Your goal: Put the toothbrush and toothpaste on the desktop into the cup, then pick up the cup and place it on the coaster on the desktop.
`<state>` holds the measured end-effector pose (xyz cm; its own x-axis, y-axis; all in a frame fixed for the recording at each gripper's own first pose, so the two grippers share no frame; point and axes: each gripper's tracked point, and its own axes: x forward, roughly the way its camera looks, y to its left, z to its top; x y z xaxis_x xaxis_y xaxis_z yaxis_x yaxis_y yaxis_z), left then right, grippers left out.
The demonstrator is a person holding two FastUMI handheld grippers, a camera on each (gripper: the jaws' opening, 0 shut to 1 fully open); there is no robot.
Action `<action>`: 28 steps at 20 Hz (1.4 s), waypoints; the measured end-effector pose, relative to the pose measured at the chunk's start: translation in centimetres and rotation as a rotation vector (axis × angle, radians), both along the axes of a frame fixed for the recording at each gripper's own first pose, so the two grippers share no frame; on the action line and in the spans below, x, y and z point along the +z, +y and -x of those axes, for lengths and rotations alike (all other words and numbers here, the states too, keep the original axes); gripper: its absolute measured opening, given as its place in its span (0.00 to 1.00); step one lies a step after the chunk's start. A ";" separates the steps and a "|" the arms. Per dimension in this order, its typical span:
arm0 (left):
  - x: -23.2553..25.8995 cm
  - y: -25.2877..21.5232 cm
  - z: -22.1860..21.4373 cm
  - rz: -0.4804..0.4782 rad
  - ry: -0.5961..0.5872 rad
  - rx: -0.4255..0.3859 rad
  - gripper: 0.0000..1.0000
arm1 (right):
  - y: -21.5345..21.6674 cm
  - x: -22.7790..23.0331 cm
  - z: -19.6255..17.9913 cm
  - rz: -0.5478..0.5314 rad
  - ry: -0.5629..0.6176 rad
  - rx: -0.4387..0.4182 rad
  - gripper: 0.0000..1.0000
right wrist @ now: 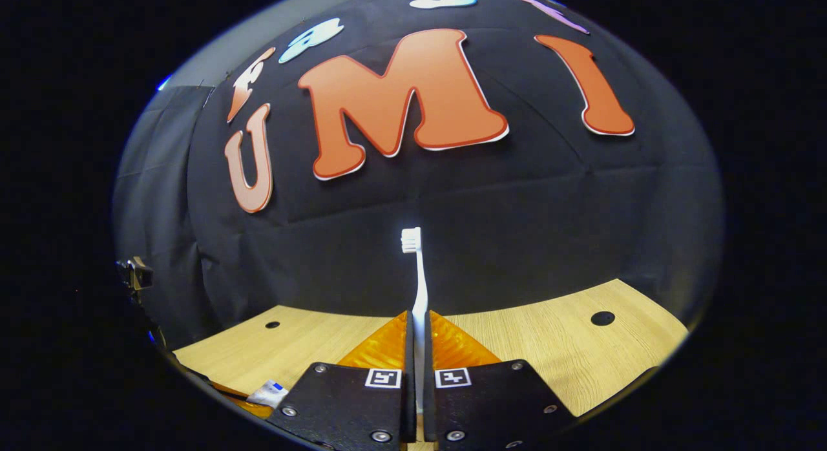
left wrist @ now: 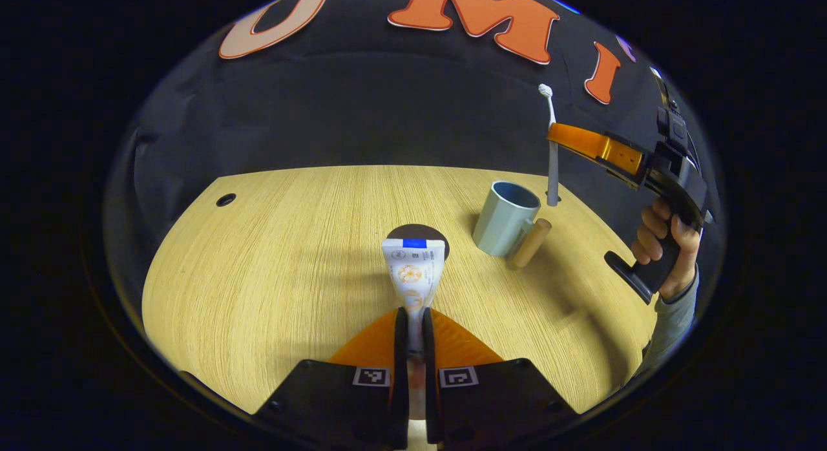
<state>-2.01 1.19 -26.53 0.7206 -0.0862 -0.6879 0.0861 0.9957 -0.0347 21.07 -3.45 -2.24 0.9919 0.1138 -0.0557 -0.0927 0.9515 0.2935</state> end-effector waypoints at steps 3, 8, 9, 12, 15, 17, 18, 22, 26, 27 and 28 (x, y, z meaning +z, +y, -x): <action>1.0 -0.2 0.2 -0.006 -0.036 -0.002 0.14 | -0.3 1.1 -0.6 0.011 -0.058 -0.025 0.05; 3.6 -0.2 1.0 -0.006 -0.115 -0.019 0.13 | 0.1 2.1 -1.5 0.026 -0.118 -0.034 0.05; 4.3 -0.2 1.0 -0.011 -0.139 -0.020 0.13 | 0.2 2.1 -1.7 0.027 -0.123 -0.035 0.05; 6.6 -0.4 0.7 -0.020 -0.219 -0.019 0.14 | 0.3 1.4 -2.3 0.057 -0.135 -0.042 0.05; 9.8 -1.0 0.7 -0.011 -0.302 -0.030 0.12 | 0.1 0.0 -3.1 0.025 -0.108 -0.041 0.05; 11.8 -1.2 0.9 -0.014 -0.340 -0.037 0.13 | 0.4 -0.8 -3.5 -0.012 -0.094 -0.025 0.05; 12.6 -1.3 0.7 -0.015 -0.361 -0.037 0.13 | 0.3 -1.3 -3.6 -0.014 -0.087 -0.027 0.05; 15.8 -1.6 -0.3 -0.012 -0.464 -0.046 0.13 | -0.5 -2.8 -4.0 -0.029 -0.071 -0.037 0.05; 18.9 -2.3 -2.3 -0.012 -0.554 -0.060 0.13 | -0.7 -4.4 -4.0 -0.039 -0.043 -0.033 0.05; 19.6 -3.1 -2.8 0.002 -0.581 -0.065 0.13 | -0.7 -4.9 -4.0 -0.038 -0.033 -0.033 0.05; 20.3 -3.9 -3.3 0.029 -0.607 -0.074 0.13 | -0.6 -5.2 -4.0 -0.043 -0.024 -0.028 0.05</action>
<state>1.31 -2.76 -6.28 0.9746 -0.1641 -0.1525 0.1684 0.9856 0.0151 25.06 -4.05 -7.44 0.9958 0.0876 -0.0274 -0.0736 0.9403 0.3322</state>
